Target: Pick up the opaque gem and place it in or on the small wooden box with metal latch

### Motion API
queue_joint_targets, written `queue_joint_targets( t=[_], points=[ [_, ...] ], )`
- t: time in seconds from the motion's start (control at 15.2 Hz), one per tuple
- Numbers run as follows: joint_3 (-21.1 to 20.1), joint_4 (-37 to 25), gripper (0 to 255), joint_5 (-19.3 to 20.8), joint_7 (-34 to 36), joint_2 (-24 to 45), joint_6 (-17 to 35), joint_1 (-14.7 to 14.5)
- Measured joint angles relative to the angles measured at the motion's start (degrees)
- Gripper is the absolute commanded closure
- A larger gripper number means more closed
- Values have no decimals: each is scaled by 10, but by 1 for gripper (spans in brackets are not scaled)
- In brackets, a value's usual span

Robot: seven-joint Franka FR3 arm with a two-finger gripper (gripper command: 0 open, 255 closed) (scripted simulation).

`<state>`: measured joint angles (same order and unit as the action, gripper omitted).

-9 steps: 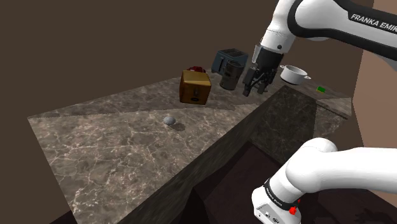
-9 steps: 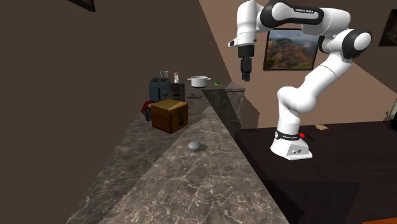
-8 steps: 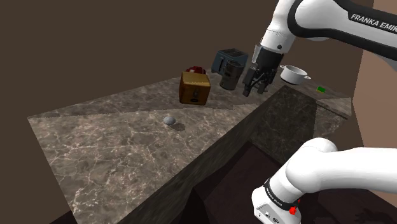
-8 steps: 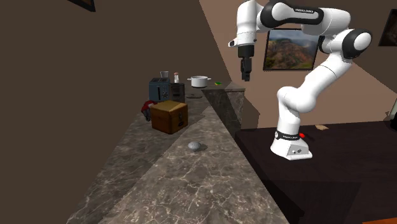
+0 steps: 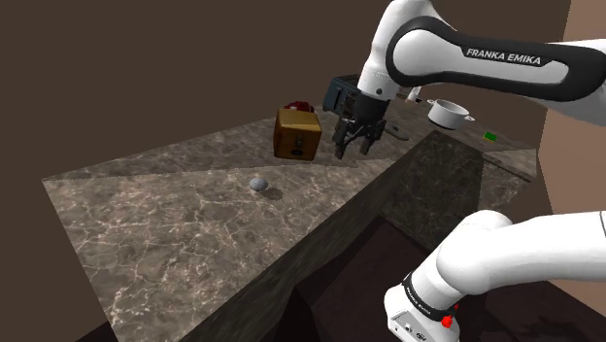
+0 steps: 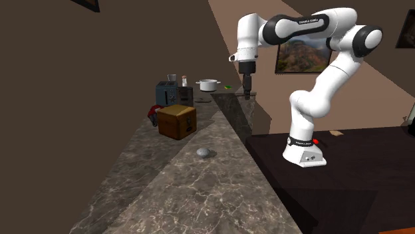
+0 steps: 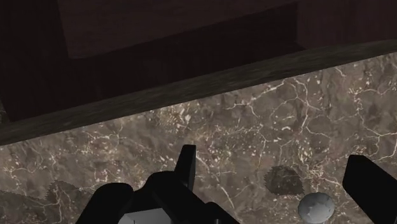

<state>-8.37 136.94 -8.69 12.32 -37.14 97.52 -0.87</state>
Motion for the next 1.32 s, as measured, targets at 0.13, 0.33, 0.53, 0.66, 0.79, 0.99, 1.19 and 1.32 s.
queue_joint_targets(
  t=[0.13,0.33,0.53,0.66,0.79,0.99,1.19,1.32],
  points=[
    [-17,-3,0,-4,18,35,35,-1],
    [-43,-7,0,-7,47,87,89,-1],
    [-68,-17,0,-3,78,140,137,0],
    [-82,-33,0,5,99,183,168,2],
    [-97,-46,0,15,124,223,196,3],
    [-113,-70,0,40,159,292,243,6],
    [-126,-113,0,75,204,369,276,4],
    [-130,-136,0,100,232,415,297,0]
  ],
)
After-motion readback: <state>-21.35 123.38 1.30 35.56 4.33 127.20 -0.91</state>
